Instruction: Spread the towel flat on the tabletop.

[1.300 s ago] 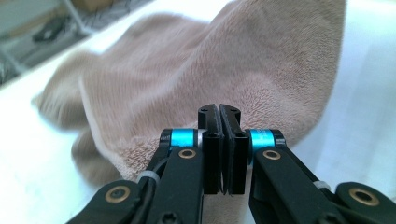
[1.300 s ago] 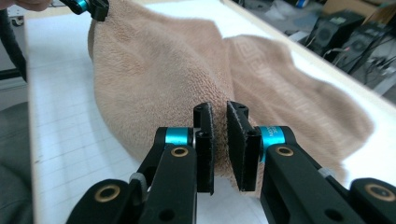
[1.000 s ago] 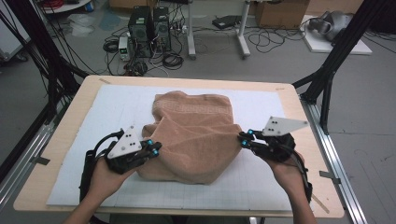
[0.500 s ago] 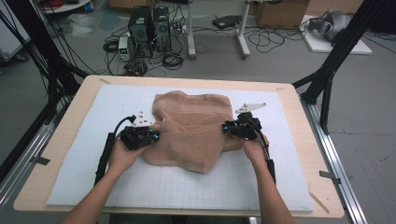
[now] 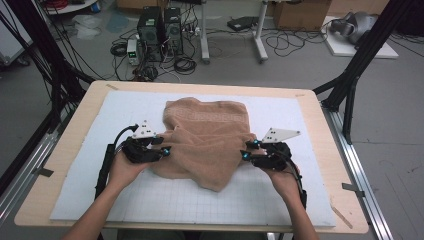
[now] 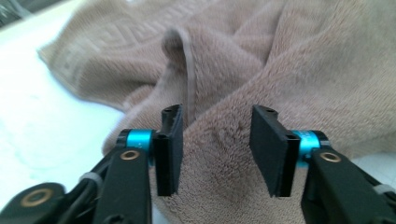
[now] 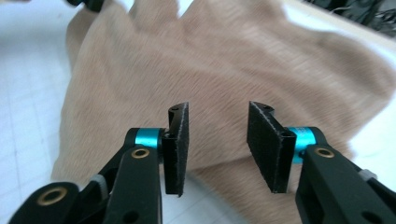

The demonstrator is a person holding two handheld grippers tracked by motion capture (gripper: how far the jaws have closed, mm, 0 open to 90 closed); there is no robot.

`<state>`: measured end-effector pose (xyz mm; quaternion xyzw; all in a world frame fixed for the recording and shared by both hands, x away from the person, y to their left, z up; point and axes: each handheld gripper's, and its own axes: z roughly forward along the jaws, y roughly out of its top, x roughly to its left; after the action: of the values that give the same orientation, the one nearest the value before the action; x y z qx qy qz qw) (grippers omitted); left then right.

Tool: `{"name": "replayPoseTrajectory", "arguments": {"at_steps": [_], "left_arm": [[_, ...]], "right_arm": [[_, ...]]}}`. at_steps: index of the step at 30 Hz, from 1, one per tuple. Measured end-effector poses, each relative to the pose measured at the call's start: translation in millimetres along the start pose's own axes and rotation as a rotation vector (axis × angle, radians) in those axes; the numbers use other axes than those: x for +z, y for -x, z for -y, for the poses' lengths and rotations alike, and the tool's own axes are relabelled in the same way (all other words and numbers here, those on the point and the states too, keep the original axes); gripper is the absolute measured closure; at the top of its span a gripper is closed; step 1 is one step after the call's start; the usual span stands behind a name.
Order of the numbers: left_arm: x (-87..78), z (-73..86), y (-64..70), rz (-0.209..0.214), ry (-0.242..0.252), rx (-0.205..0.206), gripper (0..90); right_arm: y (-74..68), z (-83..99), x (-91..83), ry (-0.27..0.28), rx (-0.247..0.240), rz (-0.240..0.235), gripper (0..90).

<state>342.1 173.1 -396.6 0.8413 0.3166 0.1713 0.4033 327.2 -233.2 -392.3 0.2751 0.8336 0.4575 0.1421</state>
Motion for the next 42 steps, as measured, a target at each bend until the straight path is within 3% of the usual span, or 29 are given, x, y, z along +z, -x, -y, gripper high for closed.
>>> {"name": "replayPoseTrajectory", "arguments": {"at_steps": [3,5,8,13,18,24,32,42], "left_arm": [[7.7,1.5,-0.5,0.015,-0.036,0.0,52.7],[13.4,3.2,0.2,0.034,-0.07,0.006,56.6],[20.6,5.4,2.2,0.054,-0.107,0.021,64.1],[25.3,7.1,5.5,0.06,-0.117,0.04,73.5],[22.0,15.8,3.7,0.075,-0.09,-0.007,81.7],[8.9,12.7,10.1,0.072,-0.05,0.03,88.7],[-7.5,10.5,15.5,0.074,-0.007,0.04,89.2],[-20.8,5.6,33.0,0.105,0.044,0.082,89.1]], "right_arm": [[-4.5,7.9,14.6,-0.039,0.004,-0.028,52.6],[-5.9,11.5,26.3,-0.068,0.004,-0.021,48.0],[-5.4,15.4,39.9,-0.08,0.015,-0.015,49.0],[-3.6,19.2,52.4,-0.105,0.033,-0.022,60.9],[-5.1,17.7,51.4,-0.11,0.016,-0.032,74.8],[-5.7,14.4,41.3,-0.08,0.014,-0.049,80.2],[-12.3,6.6,18.3,-0.03,-0.021,-0.055,81.8],[-30.0,0.9,-35.8,0.048,-0.073,-0.047,82.8]]}}
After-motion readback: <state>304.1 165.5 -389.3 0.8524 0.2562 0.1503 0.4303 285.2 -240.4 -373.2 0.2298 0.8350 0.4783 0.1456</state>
